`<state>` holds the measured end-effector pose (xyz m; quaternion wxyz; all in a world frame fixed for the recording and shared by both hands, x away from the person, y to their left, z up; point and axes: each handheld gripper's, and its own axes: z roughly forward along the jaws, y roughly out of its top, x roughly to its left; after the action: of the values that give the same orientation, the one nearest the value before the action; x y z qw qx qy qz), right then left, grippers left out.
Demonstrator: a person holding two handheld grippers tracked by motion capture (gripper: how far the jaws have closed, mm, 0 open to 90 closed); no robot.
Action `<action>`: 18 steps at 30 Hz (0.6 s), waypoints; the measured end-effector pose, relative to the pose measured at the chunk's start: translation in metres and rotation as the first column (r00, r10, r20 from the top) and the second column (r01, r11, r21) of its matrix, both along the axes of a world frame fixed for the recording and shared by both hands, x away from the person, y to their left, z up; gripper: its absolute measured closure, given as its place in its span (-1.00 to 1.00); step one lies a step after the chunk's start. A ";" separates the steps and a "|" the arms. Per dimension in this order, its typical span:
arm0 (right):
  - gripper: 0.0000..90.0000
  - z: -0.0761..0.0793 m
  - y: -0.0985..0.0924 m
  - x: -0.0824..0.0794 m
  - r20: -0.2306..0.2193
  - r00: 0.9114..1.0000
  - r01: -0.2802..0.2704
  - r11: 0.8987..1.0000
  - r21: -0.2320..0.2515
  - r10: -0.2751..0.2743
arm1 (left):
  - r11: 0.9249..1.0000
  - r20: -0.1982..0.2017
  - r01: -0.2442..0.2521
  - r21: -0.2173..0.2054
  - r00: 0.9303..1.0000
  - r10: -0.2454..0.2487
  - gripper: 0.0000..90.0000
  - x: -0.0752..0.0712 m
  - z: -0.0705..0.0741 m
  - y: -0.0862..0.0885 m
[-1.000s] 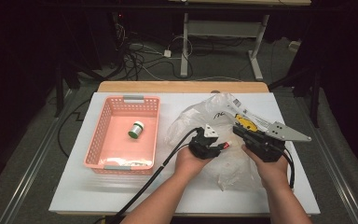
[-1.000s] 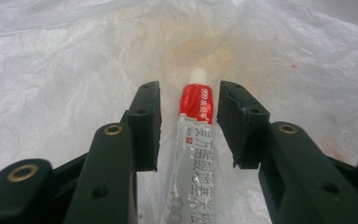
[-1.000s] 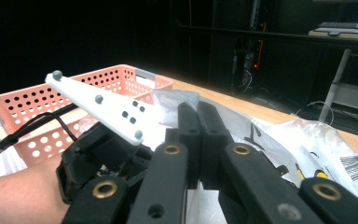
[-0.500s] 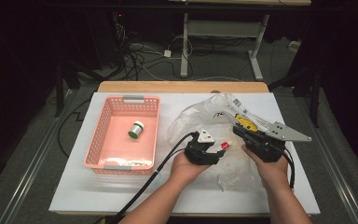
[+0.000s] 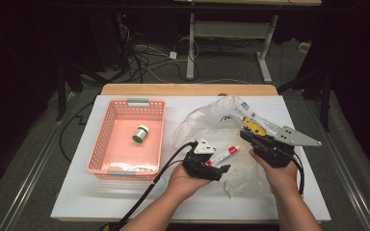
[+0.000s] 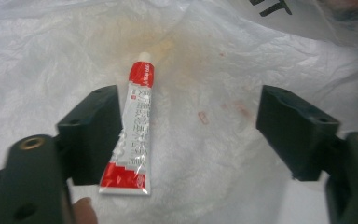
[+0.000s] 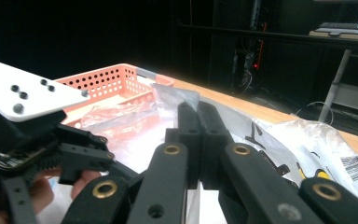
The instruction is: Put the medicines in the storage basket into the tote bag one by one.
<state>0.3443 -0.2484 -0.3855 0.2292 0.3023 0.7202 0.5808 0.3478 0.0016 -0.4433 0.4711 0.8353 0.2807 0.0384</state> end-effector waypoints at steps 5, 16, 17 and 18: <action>1.00 0.000 0.001 0.000 -0.001 1.000 0.000 1.000 0.001 0.000 | 1.000 -0.001 -0.015 -0.001 1.000 0.015 -0.79 -0.006 0.005 0.012; 1.00 0.000 0.001 -0.001 -0.005 1.000 0.000 1.000 0.001 0.000 | 0.999 0.015 -0.049 -0.007 0.999 0.049 -1.00 -0.020 0.018 0.043; 1.00 -0.001 0.001 -0.001 -0.004 1.000 0.000 1.000 0.001 0.000 | 0.999 0.018 -0.052 -0.006 0.998 0.053 -1.00 -0.021 0.019 0.047; 1.00 -0.001 0.001 0.000 -0.004 1.000 0.000 1.000 -0.001 0.000 | 0.999 0.015 -0.054 -0.007 0.998 0.054 -1.00 -0.022 0.020 0.050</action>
<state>0.3438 -0.2473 -0.3864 0.2278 0.3034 0.7209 0.5799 0.3258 0.0515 -0.4228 0.4750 0.8255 0.2996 0.0567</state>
